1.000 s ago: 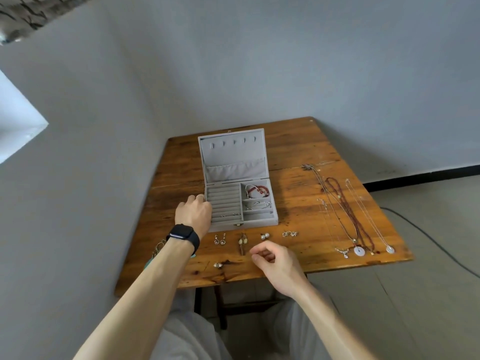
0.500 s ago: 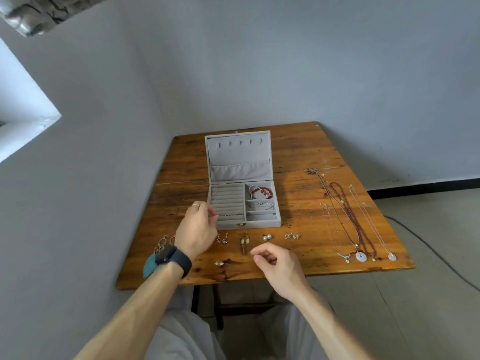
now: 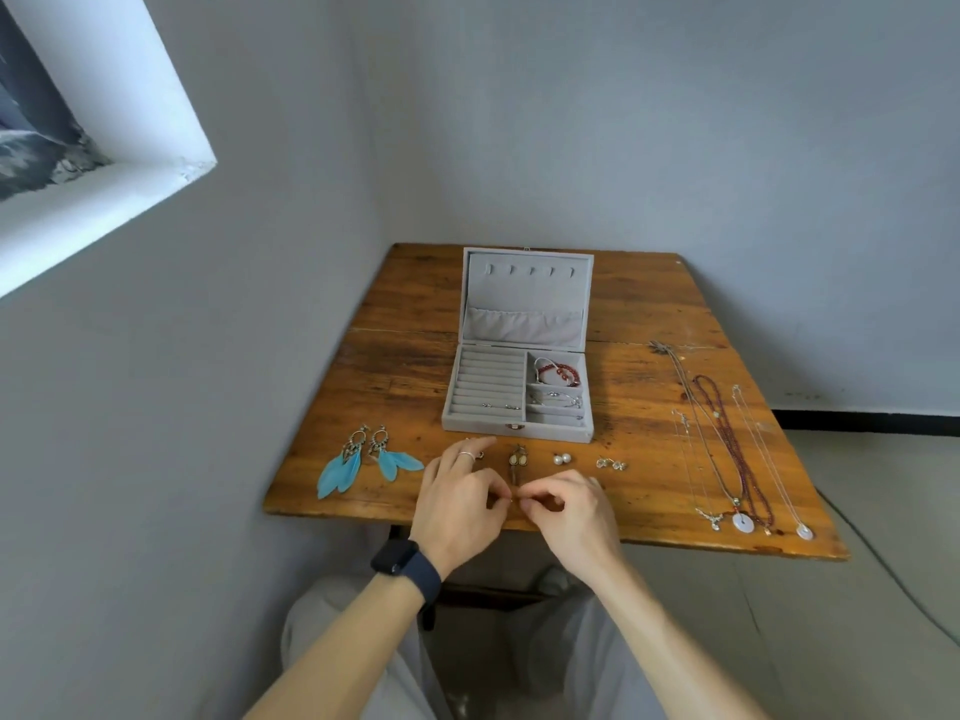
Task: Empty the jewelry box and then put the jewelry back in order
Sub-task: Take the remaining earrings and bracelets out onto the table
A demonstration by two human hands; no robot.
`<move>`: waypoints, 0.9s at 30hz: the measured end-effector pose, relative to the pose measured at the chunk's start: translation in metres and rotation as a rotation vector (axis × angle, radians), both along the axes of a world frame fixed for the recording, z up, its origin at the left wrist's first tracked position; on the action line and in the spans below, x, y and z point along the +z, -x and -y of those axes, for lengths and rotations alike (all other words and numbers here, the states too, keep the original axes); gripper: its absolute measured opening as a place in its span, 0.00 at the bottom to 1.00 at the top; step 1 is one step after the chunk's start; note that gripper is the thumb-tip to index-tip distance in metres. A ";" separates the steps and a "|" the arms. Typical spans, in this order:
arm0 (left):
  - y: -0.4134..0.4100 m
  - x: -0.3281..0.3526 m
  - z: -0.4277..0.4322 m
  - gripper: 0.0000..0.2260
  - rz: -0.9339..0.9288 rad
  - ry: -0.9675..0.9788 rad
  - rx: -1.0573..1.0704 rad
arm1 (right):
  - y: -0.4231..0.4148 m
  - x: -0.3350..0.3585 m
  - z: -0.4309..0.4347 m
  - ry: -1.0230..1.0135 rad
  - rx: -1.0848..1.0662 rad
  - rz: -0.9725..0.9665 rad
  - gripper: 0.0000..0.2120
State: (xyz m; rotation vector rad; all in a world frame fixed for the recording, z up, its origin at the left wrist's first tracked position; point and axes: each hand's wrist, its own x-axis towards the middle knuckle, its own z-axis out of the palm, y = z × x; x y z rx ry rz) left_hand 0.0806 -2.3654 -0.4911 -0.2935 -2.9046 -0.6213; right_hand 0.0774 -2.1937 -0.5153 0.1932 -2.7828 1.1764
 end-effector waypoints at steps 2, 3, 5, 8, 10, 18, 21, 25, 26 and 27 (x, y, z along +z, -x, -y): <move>0.001 0.002 0.001 0.04 0.025 -0.008 0.015 | 0.001 0.002 0.000 0.009 -0.001 0.035 0.05; 0.002 0.003 0.001 0.04 0.041 -0.007 0.019 | 0.001 0.002 0.000 0.019 -0.007 0.046 0.06; 0.002 0.004 0.002 0.05 0.057 -0.005 0.021 | 0.000 0.002 -0.001 0.037 -0.024 0.052 0.08; 0.002 0.005 0.002 0.05 0.049 -0.004 0.030 | -0.001 0.000 -0.002 0.044 -0.035 0.043 0.09; 0.001 0.006 0.002 0.05 0.047 -0.003 0.041 | -0.002 -0.002 -0.002 0.043 -0.032 0.025 0.08; 0.001 0.005 0.001 0.07 0.031 0.035 0.044 | -0.002 -0.008 0.000 -0.002 -0.046 -0.022 0.04; 0.002 0.004 0.001 0.08 0.021 0.053 0.026 | -0.001 -0.008 -0.001 0.007 -0.034 -0.016 0.05; 0.003 0.005 0.000 0.08 0.015 0.067 0.010 | -0.001 -0.008 -0.006 0.019 -0.002 0.009 0.07; 0.003 0.004 -0.001 0.08 0.012 0.070 0.008 | -0.001 -0.008 -0.007 0.023 -0.001 0.009 0.07; 0.003 0.004 -0.002 0.07 0.010 0.075 0.004 | -0.001 -0.008 -0.007 0.026 -0.003 0.007 0.07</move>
